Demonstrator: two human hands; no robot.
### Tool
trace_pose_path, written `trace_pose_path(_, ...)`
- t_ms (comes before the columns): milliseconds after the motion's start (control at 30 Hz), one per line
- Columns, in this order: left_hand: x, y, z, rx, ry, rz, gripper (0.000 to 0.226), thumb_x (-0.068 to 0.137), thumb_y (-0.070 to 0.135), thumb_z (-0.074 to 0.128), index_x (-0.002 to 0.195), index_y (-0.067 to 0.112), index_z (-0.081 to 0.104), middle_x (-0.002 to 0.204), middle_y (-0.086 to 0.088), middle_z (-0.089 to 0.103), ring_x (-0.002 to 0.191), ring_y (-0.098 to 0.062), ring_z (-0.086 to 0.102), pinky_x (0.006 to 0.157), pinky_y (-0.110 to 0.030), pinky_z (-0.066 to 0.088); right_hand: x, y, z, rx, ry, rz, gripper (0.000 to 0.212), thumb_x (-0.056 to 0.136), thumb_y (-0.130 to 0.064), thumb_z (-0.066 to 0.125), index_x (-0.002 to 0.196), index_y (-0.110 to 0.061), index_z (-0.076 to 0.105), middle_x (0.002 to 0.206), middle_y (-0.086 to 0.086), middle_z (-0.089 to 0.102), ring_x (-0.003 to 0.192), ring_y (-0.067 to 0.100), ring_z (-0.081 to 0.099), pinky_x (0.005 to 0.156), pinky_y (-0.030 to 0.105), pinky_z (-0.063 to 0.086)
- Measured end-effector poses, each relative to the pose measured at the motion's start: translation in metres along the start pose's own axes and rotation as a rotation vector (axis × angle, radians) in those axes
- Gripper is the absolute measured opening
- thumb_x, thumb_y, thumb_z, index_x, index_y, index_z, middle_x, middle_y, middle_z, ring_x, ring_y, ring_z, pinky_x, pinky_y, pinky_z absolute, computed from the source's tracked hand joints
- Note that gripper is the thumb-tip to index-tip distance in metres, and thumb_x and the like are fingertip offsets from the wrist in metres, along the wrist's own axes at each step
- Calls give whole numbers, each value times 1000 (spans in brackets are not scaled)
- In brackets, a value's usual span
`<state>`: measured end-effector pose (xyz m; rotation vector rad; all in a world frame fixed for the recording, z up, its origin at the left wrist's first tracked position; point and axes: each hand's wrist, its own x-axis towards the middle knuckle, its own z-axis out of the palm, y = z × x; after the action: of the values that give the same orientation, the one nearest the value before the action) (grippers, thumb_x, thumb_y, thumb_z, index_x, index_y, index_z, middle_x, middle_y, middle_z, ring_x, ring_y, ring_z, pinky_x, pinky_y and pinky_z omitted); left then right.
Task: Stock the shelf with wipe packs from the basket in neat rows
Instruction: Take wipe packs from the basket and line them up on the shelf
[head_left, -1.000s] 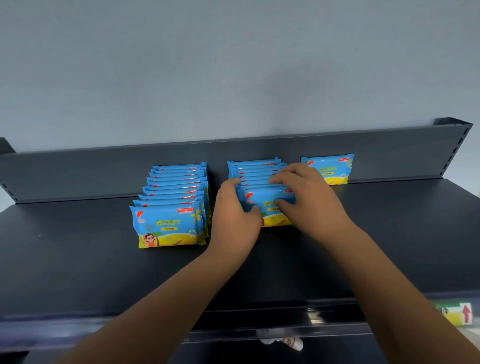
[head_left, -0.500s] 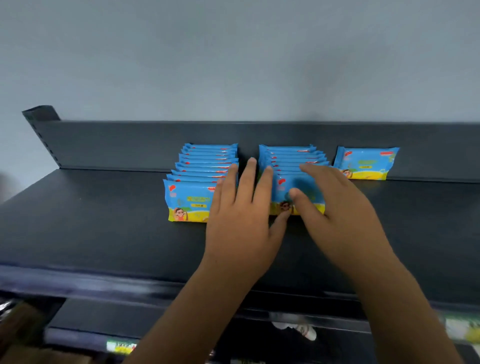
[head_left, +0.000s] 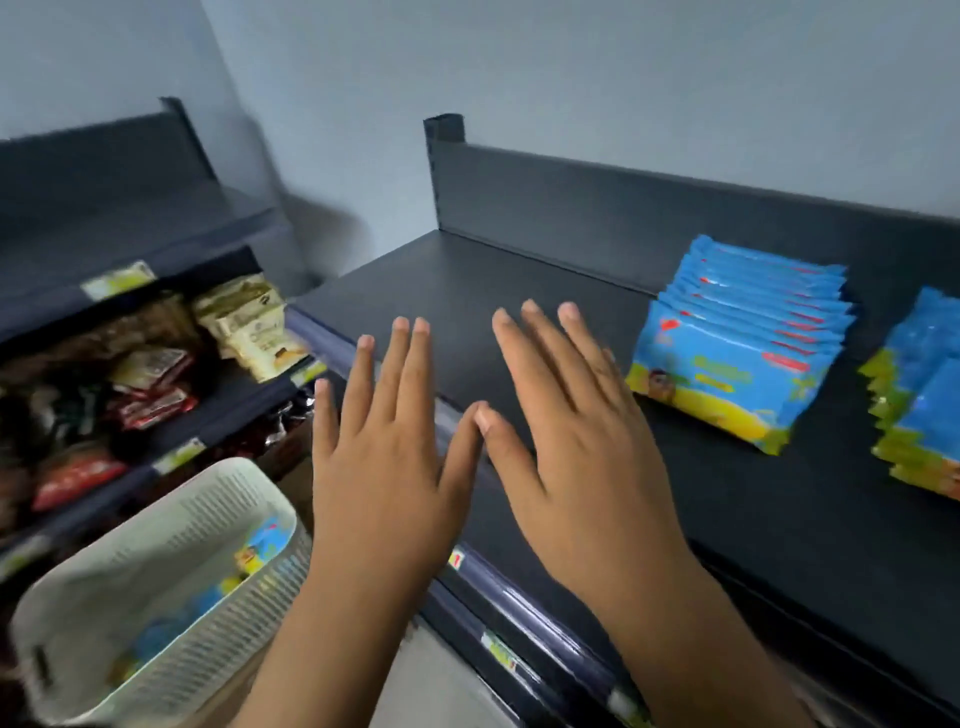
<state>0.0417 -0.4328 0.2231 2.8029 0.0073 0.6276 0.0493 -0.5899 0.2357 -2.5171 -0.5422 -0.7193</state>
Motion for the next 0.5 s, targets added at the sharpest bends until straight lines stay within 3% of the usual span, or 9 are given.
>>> trace_pose_path(333,-76,-203,-7,123,11,-509,76,97,70,13,162,34,-2,169,14,-5,156,-11,-14,126,-43,-4,23,-137,178,145,-385,-268,71,105,-63,18,163,-22,22,172,-4,13,159,14,-3,129,44,11)
trace_pose_path(500,-104,-291,9,113,-46,-633,78,95,75,8,161,37,-8,170,14,-3,156,-11,-13,125,-41,-5,22,-190,259,175,-516,-332,75,102,-67,6,164,-25,16,172,-6,11,159,13,-4,129,45,9)
